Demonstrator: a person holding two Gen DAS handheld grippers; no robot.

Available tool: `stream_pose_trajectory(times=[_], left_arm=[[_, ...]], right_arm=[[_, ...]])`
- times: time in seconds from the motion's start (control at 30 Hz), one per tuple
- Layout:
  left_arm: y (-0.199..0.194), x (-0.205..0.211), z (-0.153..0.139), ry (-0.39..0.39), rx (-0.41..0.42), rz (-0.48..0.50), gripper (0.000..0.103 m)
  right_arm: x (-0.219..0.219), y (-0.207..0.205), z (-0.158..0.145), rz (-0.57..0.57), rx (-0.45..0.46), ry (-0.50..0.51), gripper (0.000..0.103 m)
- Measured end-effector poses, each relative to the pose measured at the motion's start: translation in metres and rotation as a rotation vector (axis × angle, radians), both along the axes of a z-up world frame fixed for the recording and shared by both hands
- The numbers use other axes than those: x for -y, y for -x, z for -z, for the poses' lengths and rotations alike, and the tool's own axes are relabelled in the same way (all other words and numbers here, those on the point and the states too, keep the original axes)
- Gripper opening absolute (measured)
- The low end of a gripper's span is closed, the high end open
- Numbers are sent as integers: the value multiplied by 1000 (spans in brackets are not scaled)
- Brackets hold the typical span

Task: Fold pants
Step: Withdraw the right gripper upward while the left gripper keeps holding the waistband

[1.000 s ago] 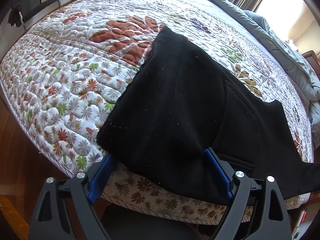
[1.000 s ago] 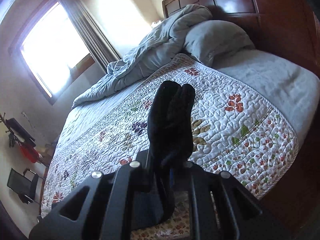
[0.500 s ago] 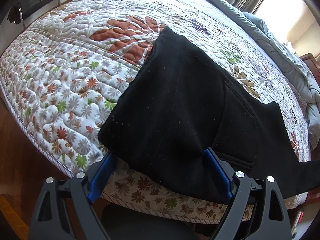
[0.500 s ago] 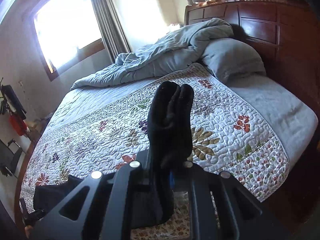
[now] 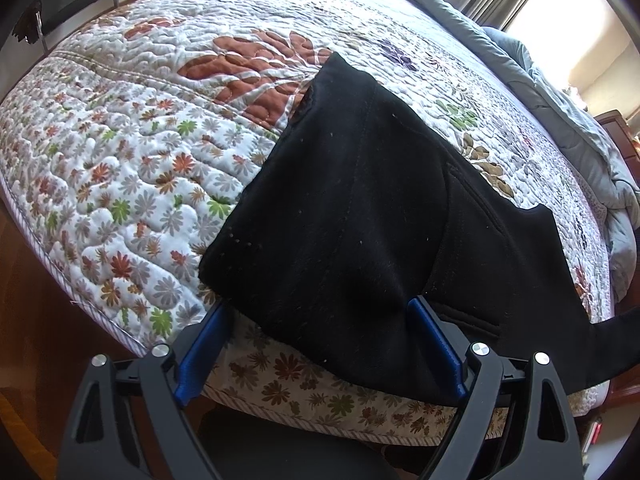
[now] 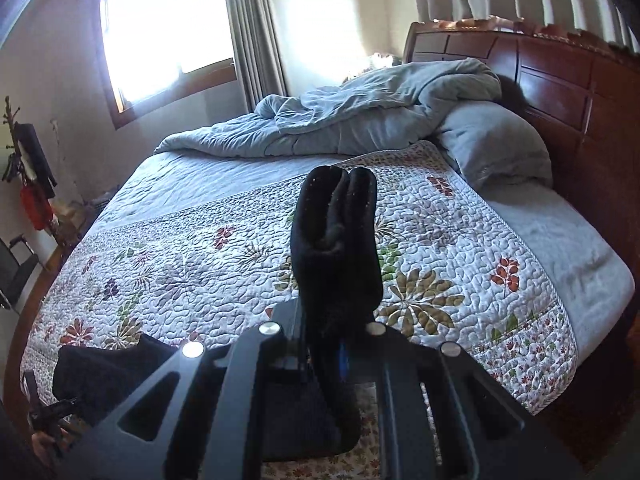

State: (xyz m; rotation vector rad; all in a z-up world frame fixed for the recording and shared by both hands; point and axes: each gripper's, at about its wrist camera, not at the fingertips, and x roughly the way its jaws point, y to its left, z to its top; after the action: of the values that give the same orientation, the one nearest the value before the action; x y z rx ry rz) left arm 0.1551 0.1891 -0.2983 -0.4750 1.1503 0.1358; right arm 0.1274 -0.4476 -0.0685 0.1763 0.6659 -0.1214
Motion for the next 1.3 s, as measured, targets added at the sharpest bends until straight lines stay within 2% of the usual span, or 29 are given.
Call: stream_pose_trajectory(times=[0.47,0.93,1.3], left_arm=[[4,-6,0,27,11,10,90],[7,-11,-1,55,26,31,92],[12,-18,-2,67,34,39,92]], right_arm=[[-67,-18,3,-103,-31,142,10],[-126,-30,19,-198,-77,202,10],[-162,-31,32,-254,-99,307,10]])
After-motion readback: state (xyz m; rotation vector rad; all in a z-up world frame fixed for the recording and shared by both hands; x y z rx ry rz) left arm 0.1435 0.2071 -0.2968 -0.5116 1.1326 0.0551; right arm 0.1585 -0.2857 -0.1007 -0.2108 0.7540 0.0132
